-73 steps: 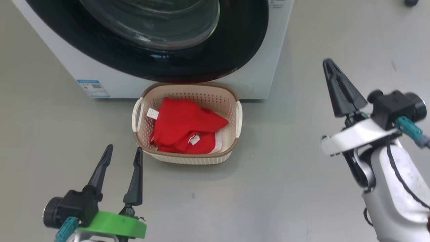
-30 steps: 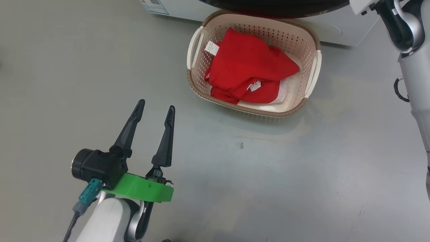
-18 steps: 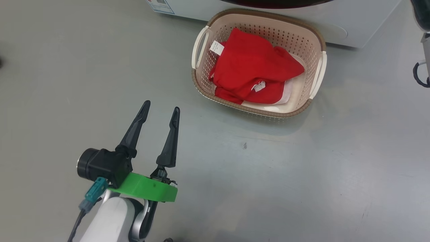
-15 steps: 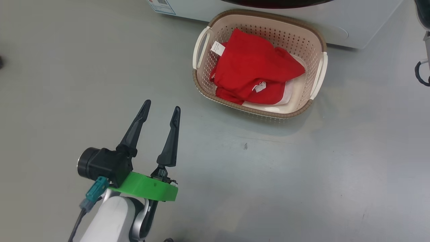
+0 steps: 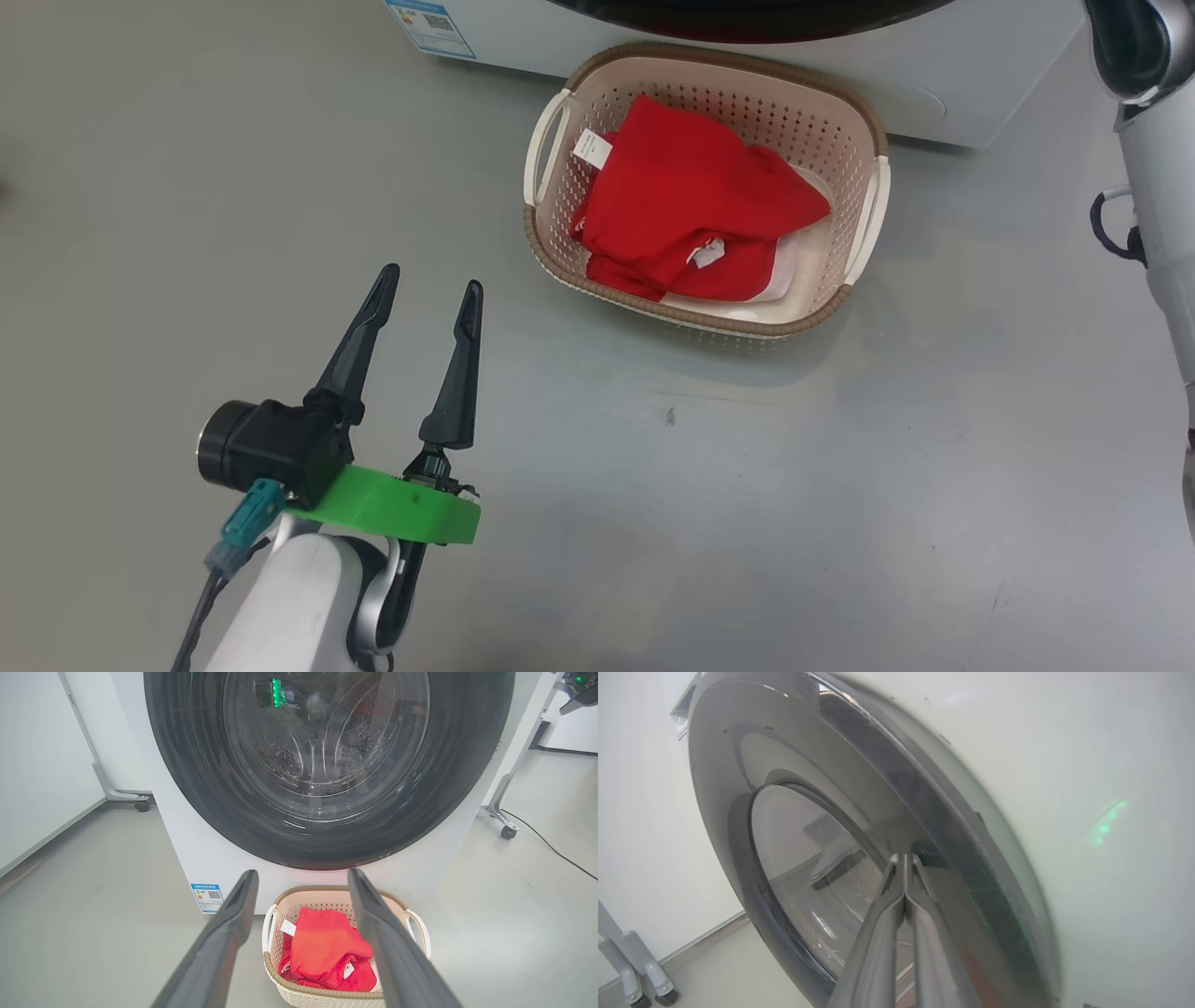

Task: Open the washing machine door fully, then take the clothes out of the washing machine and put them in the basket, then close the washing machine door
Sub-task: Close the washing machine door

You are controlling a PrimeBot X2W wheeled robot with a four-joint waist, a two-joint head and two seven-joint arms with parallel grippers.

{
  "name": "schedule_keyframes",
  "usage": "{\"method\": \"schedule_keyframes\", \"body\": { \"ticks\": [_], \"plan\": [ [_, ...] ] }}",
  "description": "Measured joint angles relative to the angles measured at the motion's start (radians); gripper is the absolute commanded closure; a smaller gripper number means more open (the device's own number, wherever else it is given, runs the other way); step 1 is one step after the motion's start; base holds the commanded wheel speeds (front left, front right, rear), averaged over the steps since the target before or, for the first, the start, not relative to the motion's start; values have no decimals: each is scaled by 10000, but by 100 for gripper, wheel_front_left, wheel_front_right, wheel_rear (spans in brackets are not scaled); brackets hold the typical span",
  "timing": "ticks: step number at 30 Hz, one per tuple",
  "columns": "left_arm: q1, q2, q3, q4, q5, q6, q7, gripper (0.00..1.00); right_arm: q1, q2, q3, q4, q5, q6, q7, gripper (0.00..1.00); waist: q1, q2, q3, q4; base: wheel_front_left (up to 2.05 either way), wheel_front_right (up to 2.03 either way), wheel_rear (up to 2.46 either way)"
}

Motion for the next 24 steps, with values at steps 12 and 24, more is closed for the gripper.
{"method": "schedule_keyframes", "body": {
  "ticks": [12, 24],
  "plan": [
    [4, -2, 357, 142, 140, 0, 0, 0, 1823, 90, 504, -128, 585, -4, -1064, 100, 0, 0, -525, -484, 0, 0, 0],
    [473, 142, 667, 433, 295, 2, 0, 0, 4498, -113, 148, -320, 683, -42, -1607, 93, 0, 0, -1375, -1273, 0, 0, 0]
  ]
}}
